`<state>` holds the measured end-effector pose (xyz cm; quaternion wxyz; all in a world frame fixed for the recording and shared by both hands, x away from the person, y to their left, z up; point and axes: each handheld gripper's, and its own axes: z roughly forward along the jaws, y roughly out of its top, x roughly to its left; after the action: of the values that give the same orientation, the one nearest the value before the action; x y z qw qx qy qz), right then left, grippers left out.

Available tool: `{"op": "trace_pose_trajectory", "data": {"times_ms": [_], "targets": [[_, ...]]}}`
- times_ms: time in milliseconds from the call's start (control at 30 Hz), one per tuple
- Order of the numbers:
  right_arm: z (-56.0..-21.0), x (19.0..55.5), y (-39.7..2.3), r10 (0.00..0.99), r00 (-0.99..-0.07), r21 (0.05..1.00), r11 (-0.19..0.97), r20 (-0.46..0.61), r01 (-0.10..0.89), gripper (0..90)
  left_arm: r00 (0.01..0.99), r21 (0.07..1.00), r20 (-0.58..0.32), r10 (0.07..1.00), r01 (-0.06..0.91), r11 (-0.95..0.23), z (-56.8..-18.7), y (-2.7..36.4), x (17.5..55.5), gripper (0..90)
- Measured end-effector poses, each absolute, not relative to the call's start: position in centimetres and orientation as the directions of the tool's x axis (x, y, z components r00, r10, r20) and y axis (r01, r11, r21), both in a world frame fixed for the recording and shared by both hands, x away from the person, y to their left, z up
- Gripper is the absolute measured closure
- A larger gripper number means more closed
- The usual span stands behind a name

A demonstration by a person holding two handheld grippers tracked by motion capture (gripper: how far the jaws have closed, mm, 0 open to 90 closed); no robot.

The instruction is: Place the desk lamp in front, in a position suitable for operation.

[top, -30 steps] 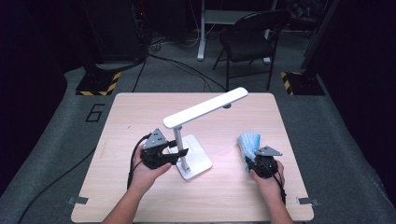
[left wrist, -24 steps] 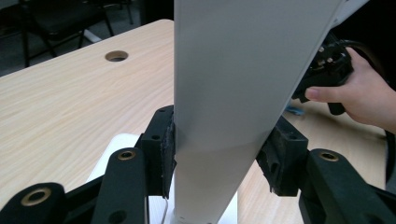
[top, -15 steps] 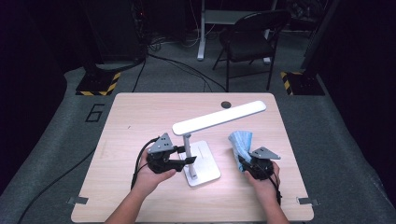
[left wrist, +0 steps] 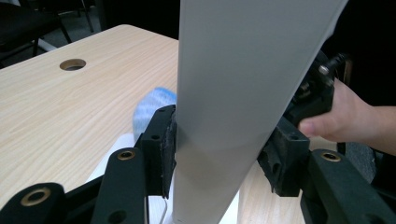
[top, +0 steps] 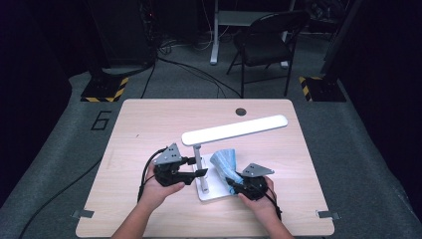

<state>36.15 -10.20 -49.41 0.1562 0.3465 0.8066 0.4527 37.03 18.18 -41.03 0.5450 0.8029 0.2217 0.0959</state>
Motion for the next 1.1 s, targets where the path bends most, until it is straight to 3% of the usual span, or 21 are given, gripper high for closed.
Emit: {"op": "trace_pose_trajectory", "data": {"times_ms": [167, 367, 500, 700, 933, 1100], "targets": [[-49.8, 36.0, -9.0, 0.648, -0.759, 0.829, 0.389, 0.064, 0.402, 63.0, 0.878, 0.918, -0.102, 0.468, 0.264, -0.295, -41.0, 18.8, 37.1, 50.9], [-50.5, 36.1, -8.2, 0.616, -0.786, 0.803, 0.441, 0.053, 0.400, 55.3, 0.867, 0.917, -0.096, 0.490, 0.268, -0.296, -40.9, 19.2, 37.1, 51.0], [-50.5, 35.9, -8.2, 0.645, -0.759, 0.812, 0.392, 0.093, 0.433, 47.3, 0.866, 0.917, -0.106, 0.488, 0.275, -0.289, -40.8, 19.1, 37.1, 50.9], [-50.3, 36.1, -8.2, 0.665, -0.741, 0.833, 0.355, 0.094, 0.424, 43.8, 0.863, 0.923, -0.128, 0.489, 0.284, -0.259, -40.5, 18.8, 37.3, 48.6], [-50.5, 36.8, -7.8, 0.659, -0.747, 0.833, 0.365, 0.084, 0.416, 47.2, 0.863, 0.928, -0.134, 0.487, 0.282, -0.244, -39.6, 18.9, 37.3, 48.7], [-50.6, 36.8, -7.6, 0.647, -0.757, 0.827, 0.379, 0.084, 0.416, 60.3, 0.866, 0.931, -0.096, 0.490, 0.253, -0.264, -39.2, 18.8, 37.2, 50.0]]}}
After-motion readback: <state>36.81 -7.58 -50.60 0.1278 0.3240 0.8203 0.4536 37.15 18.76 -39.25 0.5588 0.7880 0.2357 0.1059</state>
